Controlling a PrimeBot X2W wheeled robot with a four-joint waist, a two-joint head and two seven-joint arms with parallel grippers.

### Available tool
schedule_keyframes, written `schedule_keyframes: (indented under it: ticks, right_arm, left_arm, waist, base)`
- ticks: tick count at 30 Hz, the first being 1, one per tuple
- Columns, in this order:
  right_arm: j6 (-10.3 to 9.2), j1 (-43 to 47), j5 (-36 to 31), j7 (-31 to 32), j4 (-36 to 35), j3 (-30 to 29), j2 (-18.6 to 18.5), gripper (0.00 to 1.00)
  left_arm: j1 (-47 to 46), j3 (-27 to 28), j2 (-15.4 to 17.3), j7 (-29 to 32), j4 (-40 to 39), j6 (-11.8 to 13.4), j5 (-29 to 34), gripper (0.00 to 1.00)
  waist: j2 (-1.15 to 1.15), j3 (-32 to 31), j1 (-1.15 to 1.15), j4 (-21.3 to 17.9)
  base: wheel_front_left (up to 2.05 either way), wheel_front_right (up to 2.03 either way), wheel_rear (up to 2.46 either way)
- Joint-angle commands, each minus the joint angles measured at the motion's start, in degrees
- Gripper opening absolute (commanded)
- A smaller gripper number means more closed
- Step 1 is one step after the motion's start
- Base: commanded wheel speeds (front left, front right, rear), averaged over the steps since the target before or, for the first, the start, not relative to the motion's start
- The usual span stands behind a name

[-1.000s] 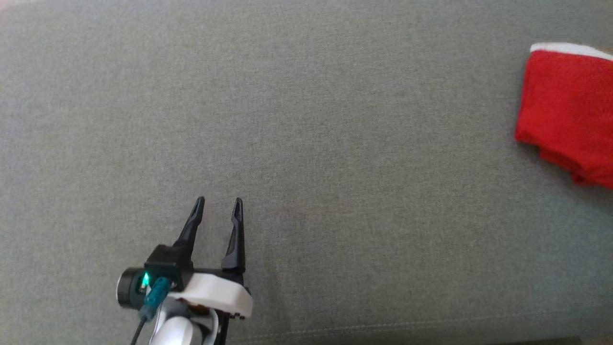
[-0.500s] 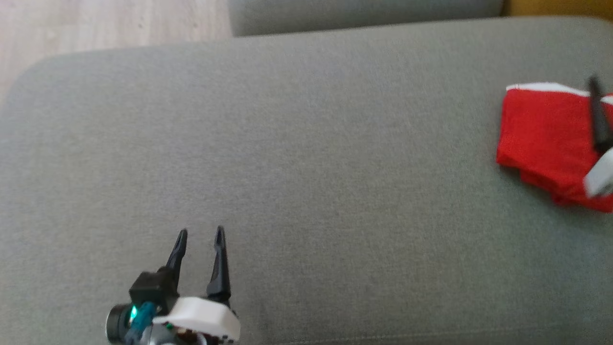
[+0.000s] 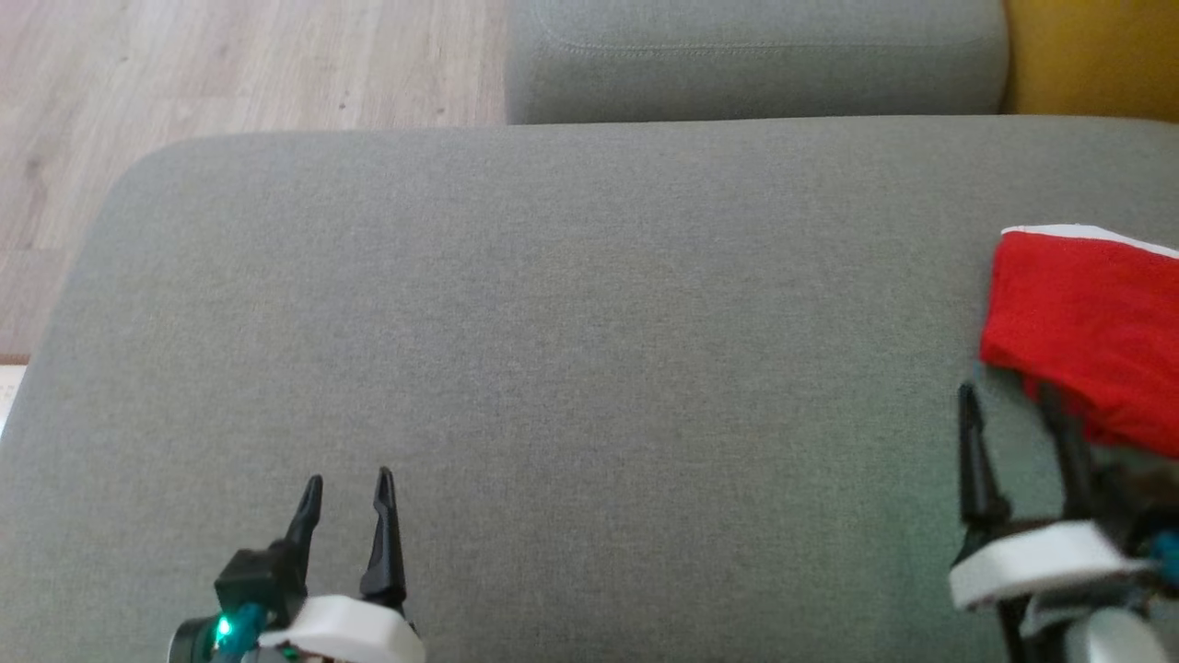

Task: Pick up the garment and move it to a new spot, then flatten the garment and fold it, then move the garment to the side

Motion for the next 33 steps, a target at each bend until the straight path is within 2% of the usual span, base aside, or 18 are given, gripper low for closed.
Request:
schedule_keyframes:
  ticks: [1, 6, 13, 28, 29, 33]
  right_arm:
    - [0.43, -0.53, -1.94, -2.94, -0.60, 1.95, 0.07, 1.00]
    - [0.43, 1.65, -3.47, -6.88, 3.23, 4.05, 1.14, 1.00]
    - [0.43, 3.13, -2.01, -8.56, 5.94, 5.41, 1.34, 1.00]
    - [0.43, 3.64, -0.53, -8.97, 4.75, 4.95, 1.36, 1.00]
    - [0.00, 4.53, -0.48, -8.19, 6.69, 3.79, 1.69, 0.00]
    - [0.00, 4.48, 0.71, -7.90, 8.60, 3.99, 1.70, 0.00]
  left_arm:
    - [-0.66, 2.22, 0.26, -0.70, -1.36, -0.70, 0.78, 1.00]
    - [0.10, 3.39, 0.15, -0.70, -0.93, -1.26, 1.61, 1.00]
    - [0.25, 4.13, -0.08, -0.70, -0.32, -1.56, 2.14, 1.00]
    - [0.32, 5.22, -0.35, -0.70, 1.42, -2.28, 2.82, 1.00]
    - [1.93, 3.31, -0.21, 0.01, 2.85, -2.26, 2.47, 0.00]
    - [2.09, 3.36, -0.26, 0.38, 4.76, -2.50, 1.28, 0.00]
  waist:
    - [0.00, -0.35, 0.00, -0.26]
    - [0.00, -1.05, 0.00, -0.64]
    - [0.00, -1.44, 0.00, -0.36]
    - [0.00, -1.75, 0.00, -1.23]
    - [0.00, -1.75, 0.00, -1.24]
    - [0.00, -1.75, 0.00, -1.30]
  base:
    - [0.00, 0.00, 0.00]
    - [0.00, 0.00, 0.00]
    - [0.00, 0.00, 0.00]
    - [0.00, 0.00, 0.00]
    - [0.00, 0.00, 0.00]
    - [0.00, 0.00, 0.00]
